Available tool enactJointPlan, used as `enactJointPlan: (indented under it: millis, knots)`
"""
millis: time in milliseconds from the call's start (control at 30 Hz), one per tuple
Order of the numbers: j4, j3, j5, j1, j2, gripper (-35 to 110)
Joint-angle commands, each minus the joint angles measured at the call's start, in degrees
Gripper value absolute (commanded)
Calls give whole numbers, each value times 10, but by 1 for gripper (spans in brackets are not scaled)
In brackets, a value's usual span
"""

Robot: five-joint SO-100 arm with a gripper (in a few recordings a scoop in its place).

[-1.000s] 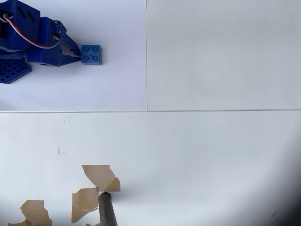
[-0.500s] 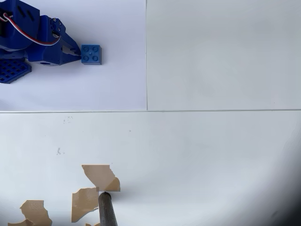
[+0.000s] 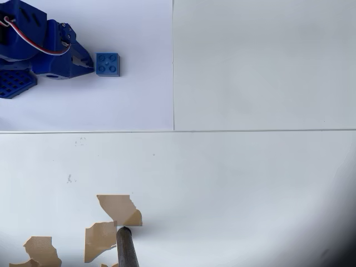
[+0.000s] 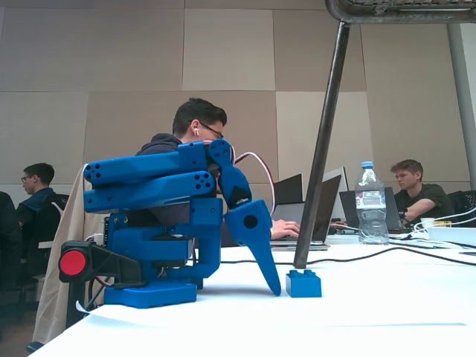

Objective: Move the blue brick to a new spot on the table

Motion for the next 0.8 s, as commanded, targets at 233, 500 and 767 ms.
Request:
enactJointPlan:
  millis: [233,500,767]
  knots:
    - [-11,-196,7,-19,-217,1]
    - [-106,-329,-34,39,-454,21]
    - [-177,-389,-61,61,-609,30]
